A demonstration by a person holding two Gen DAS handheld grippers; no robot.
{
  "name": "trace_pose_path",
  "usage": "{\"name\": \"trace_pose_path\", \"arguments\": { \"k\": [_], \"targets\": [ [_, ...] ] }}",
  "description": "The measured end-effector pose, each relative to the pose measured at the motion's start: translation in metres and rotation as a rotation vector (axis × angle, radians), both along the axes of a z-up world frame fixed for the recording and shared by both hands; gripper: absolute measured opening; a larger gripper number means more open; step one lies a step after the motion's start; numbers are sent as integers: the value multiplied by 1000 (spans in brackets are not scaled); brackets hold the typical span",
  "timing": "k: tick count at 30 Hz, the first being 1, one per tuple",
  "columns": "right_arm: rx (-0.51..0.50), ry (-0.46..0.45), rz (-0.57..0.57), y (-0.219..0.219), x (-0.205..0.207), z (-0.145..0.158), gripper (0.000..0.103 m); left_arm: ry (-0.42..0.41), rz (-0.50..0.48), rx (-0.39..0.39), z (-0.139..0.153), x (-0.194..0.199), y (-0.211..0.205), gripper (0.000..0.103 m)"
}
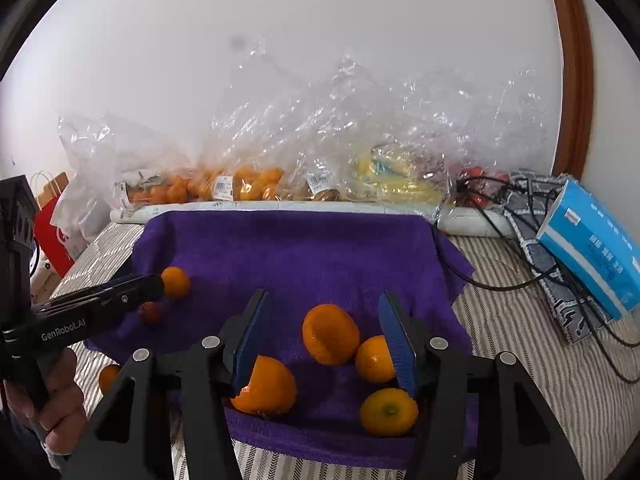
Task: Organize fruits
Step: 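Open the left tool to release the yellow-green fruit on the towel while the right tool withdraws, then move the right tool down to an orange on the bedspread while the left tool withdraws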
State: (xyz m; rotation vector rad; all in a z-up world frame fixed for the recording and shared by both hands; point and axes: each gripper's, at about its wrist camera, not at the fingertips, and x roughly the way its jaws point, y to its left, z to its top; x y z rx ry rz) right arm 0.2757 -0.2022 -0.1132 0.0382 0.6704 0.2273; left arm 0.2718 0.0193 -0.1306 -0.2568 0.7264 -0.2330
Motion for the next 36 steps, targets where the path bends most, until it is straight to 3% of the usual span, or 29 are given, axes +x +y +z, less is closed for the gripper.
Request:
{"name": "trace_pose_path", "arguments": {
  "k": [4,6,8,11,17,24,27,30,36],
  "targets": [
    [-43,-34,5,5,-6,7,56,-20,4,19,5,-5,-2,41],
    [-37,-52,-1,5,-10,12,57,-48,21,65,8,-11,-4,41],
    [-14,-52,5,6,-13,18,63,-60,21,94,8,-14,-7,41],
    [-19,-20,0,9,-19,25,67,-54,7,85,10,-16,-10,41],
    [-64,58,-61,11,-37,33,86,-80,13,81,18,-26,-8,41],
    [-39,24,-68,8,-72,42,86,-94,39,99,20,-48,1,41],
    [-73,16,-74,14,-85,41,84,-85,50,127,17,-62,9,41],
    [-66,41,-48,20,-93,38,79,-77,74,138,14,-76,20,41],
    [-63,42,-13,42,-109,31,78,-53,133,156,6,-103,47,41]
  ]
}}
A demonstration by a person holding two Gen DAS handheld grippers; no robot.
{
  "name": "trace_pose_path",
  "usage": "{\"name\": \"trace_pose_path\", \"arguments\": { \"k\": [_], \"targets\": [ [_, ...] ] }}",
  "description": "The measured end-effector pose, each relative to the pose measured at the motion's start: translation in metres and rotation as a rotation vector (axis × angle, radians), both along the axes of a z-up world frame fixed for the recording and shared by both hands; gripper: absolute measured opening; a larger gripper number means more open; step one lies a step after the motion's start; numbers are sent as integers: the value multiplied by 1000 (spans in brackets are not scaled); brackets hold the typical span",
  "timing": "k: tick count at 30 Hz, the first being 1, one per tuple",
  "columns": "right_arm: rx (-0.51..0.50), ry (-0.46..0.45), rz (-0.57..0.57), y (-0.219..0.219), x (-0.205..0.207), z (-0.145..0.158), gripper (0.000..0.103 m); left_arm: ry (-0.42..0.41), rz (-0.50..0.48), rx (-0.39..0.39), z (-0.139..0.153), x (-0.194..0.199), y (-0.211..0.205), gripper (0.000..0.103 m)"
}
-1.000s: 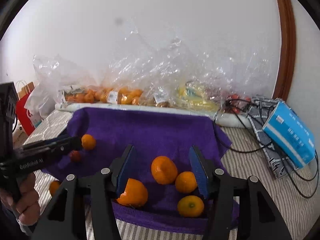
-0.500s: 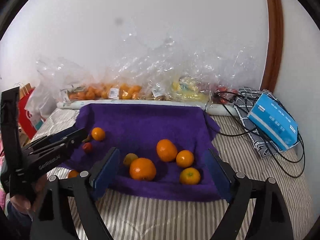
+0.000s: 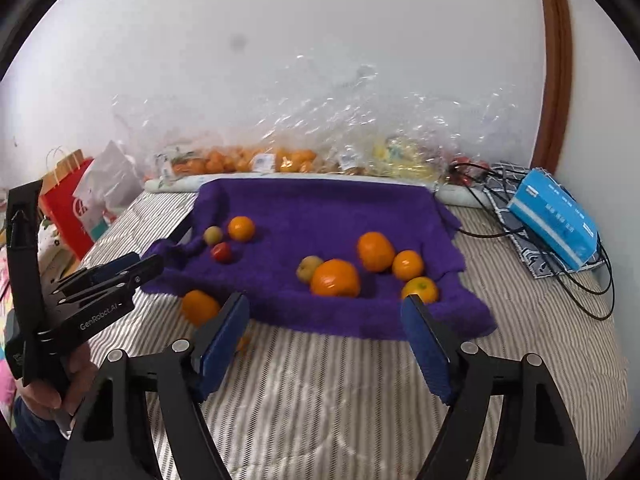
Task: Organize fruits
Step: 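Move the right tool down to an orange on the bedspread while the left tool withdraws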
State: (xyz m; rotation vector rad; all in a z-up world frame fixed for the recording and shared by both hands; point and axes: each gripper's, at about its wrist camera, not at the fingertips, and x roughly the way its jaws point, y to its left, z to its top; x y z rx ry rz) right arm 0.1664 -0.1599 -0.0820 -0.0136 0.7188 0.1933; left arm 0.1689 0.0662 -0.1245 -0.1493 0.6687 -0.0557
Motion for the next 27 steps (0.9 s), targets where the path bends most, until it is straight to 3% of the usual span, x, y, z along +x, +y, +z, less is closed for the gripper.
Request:
{"name": "trace_pose_path", "arguments": {
  "k": [5,12,23,27],
  "targets": [
    [-22,11,77,28,-10,-13,75,25,35,-14,-4,-16,23,41],
    [-19,88,139,54,-3,-43,61,94,78,-64,-18,-16,44,41],
    [-14,166,180,75,25,-67,56,115,97,-114,-21,-15,53,41],
    [-44,200,205,86,33,-78,43,126,96,-108,-23,-13,52,41]
  ]
}}
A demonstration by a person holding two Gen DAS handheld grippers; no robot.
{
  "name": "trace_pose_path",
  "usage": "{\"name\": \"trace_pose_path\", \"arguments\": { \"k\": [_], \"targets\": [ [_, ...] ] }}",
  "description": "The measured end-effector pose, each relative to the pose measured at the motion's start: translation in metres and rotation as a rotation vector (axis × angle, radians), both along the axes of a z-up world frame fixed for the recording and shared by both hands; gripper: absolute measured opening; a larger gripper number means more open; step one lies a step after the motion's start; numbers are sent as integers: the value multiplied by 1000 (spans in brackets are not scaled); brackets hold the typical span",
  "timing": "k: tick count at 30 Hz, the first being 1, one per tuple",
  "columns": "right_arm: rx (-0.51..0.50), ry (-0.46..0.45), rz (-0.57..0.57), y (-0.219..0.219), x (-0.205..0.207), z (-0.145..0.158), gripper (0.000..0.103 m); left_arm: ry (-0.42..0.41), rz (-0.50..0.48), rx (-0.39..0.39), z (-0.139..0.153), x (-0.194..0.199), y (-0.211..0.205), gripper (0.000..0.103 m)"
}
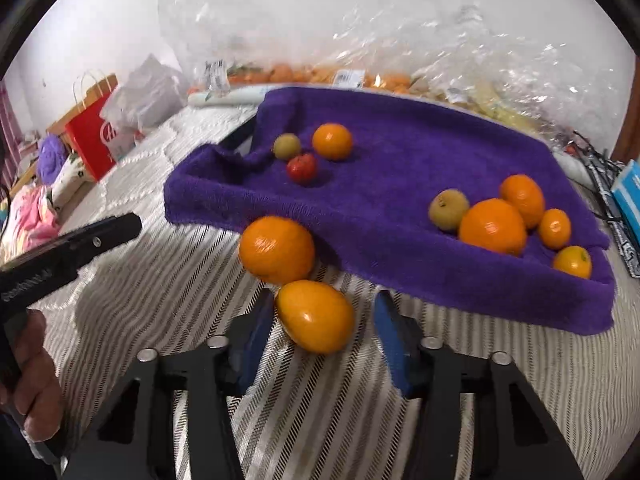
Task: Organize fruits
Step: 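Move the right tool down to an orange on the bedspread while the left tool withdraws, then grasp an orange with the right tool while the left tool grasps another orange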
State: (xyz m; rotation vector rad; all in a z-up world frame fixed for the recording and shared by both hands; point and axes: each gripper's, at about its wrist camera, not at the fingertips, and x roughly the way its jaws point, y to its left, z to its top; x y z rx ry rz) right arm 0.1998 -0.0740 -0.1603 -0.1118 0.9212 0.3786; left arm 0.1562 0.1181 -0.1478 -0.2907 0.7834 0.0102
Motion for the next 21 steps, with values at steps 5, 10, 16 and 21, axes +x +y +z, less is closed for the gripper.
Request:
{"name": "trace_pose_path", "arguments": {
  "k": [5,10,16,21],
  "targets": [
    [-10,-23,22,2,-5,1,36,10,-10,18,-2,2,-4,41],
    [15,-42,16,-16,-15,8,34,13,-42,16,-4,4,-8,41],
    [-4,-74,-35,-54,-28,10,34,-3,-113,-8,-3,3,-17,41],
    [-33,-75,-81,-90,-39,7,34,40,-209,27,-8,4,-41,43]
  ]
}}
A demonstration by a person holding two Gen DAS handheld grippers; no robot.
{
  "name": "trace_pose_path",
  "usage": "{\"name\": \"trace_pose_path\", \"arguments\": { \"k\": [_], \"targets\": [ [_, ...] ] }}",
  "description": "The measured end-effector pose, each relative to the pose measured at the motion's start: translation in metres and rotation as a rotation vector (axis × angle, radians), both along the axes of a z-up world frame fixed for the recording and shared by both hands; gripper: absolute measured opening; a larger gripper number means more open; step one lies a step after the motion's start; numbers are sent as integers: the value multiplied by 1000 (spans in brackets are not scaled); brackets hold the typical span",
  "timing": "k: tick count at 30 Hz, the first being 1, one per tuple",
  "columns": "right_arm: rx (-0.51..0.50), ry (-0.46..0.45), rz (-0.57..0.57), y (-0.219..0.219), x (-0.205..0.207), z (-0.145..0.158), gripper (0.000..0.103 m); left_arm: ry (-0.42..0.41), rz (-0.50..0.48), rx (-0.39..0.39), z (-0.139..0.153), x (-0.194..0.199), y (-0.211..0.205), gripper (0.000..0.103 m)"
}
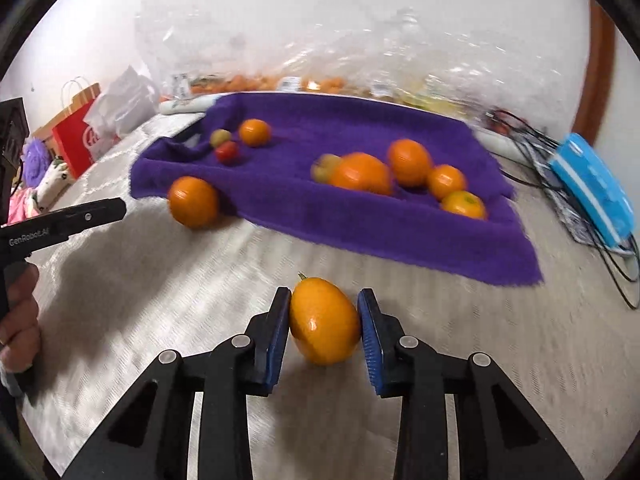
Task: Organize fruits
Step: 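Grasp an orange with the right tool while the left tool grasps another orange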
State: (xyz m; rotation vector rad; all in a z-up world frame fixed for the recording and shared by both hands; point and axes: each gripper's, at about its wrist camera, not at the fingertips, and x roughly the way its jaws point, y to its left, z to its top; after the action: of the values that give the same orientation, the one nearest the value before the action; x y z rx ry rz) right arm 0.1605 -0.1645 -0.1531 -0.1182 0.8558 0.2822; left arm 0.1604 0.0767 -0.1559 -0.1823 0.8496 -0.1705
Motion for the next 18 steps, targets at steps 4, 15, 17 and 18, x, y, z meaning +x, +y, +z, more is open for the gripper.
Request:
{"name": "trace_pose_path", "arguments": {
  "k": [4,15,17,18],
  "targets": [
    [-12,-14,-9,-20,-8,0,34,-10,-23,-41,2,-5,-12,43],
    [106,32,-37,-51,-2,-4,34,-16,-39,0,12,13,-61,45],
    [103,30,-46,-51,-3,-3,34,-18,-19,30,11,23,-66,45],
    [97,29,-48,-50,-3,-4,34,-13,-15,34,9,28,-69,45]
  ]
}}
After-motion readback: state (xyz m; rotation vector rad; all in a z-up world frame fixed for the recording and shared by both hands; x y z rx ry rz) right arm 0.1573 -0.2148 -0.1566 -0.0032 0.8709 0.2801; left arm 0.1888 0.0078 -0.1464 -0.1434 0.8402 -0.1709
